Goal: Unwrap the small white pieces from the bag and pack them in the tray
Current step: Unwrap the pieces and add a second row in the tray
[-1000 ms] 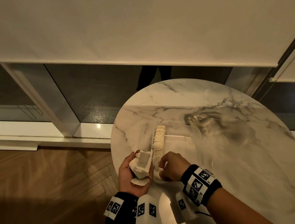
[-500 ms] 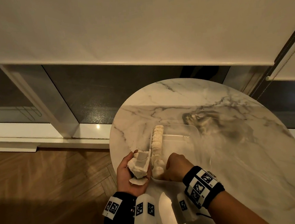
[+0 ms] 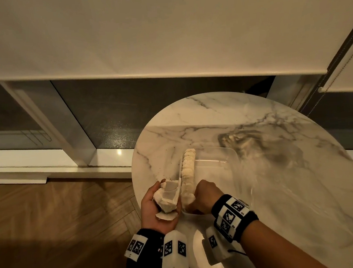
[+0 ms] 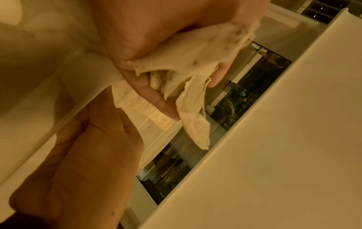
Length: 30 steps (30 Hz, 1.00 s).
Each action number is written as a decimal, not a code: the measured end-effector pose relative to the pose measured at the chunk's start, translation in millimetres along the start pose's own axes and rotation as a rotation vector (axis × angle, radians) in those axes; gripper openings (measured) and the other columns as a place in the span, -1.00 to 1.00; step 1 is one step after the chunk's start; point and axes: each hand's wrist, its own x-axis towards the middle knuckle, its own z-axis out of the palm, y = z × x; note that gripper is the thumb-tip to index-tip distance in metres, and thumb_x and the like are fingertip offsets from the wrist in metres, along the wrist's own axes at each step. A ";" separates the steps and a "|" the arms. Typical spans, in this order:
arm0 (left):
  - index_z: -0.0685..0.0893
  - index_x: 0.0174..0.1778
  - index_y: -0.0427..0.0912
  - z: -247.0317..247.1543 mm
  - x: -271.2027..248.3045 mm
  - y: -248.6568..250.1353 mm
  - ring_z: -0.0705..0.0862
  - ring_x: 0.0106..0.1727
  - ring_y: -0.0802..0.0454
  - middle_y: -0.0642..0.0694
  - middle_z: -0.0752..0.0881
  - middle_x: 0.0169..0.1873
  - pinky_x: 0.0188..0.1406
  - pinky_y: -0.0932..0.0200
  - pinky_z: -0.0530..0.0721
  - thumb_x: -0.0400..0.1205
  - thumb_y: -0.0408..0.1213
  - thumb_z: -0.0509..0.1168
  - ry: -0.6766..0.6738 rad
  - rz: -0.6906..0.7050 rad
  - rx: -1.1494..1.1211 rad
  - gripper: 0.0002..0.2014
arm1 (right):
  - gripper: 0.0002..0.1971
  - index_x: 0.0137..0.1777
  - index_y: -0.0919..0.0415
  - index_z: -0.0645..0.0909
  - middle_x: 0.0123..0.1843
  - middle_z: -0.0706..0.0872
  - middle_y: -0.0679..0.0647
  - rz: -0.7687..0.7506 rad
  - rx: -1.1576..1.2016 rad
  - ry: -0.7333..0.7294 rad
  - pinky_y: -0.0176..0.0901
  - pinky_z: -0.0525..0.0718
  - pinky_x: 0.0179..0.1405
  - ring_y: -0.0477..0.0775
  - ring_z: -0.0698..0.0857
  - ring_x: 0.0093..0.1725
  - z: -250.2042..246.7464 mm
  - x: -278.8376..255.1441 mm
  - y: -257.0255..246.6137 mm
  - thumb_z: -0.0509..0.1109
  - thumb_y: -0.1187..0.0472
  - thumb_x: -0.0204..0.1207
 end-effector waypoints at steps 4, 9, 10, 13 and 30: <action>0.73 -0.13 -0.15 2.9 -1.4 0.1 0.85 -0.30 -0.10 -0.14 0.83 -0.28 -0.41 0.08 0.82 0.68 -0.14 0.28 0.016 0.011 0.002 -0.80 | -0.40 0.04 0.22 0.72 0.01 0.82 0.16 0.009 0.021 -0.027 -0.20 0.64 -0.26 0.11 0.81 -0.03 -3.1 2.5 6.5 0.61 -0.22 0.13; 0.74 -0.13 -0.12 -1.4 2.0 3.7 0.83 -0.28 -0.04 -0.06 0.81 -0.27 -0.26 0.14 0.79 0.62 -0.15 0.34 0.010 0.027 0.018 -0.85 | -0.75 -0.15 0.14 0.78 -0.25 0.84 0.06 -0.025 0.179 0.022 -0.01 0.86 -0.11 0.01 0.84 -0.25 -13.0 -5.8 15.8 0.68 0.00 0.32; 0.74 -0.14 -0.11 -0.6 1.7 5.0 0.82 -0.28 -0.02 -0.05 0.81 -0.27 -0.26 0.17 0.77 0.59 -0.15 0.35 -0.001 0.034 0.028 -0.87 | -0.80 -0.17 0.08 0.78 -0.25 0.84 0.02 -0.067 0.231 0.080 0.01 0.85 -0.11 -0.01 0.83 -0.25 -17.1 -11.9 15.5 0.63 -0.03 0.39; 0.74 -0.17 -0.11 8.6 -0.8 4.6 0.80 -0.29 -0.01 -0.04 0.79 -0.27 -0.32 0.20 0.76 0.54 -0.15 0.36 -0.030 0.049 0.059 -0.88 | -0.67 -0.20 0.10 0.77 -0.29 0.83 0.03 -0.209 0.476 0.167 0.00 0.84 -0.25 0.05 0.82 -0.29 -35.0 -38.6 3.2 0.46 -0.16 0.54; 0.73 -0.06 -0.06 10.8 9.5 -9.3 0.74 -0.19 0.02 0.00 0.72 -0.10 -0.37 0.18 0.76 0.57 -0.12 0.37 -0.016 -0.055 0.074 -0.87 | -0.92 -0.19 0.20 0.70 -0.23 0.76 0.25 -0.384 0.529 0.130 0.00 0.81 -0.44 0.10 0.75 -0.34 -105.8 -81.7 -17.7 0.49 0.29 0.53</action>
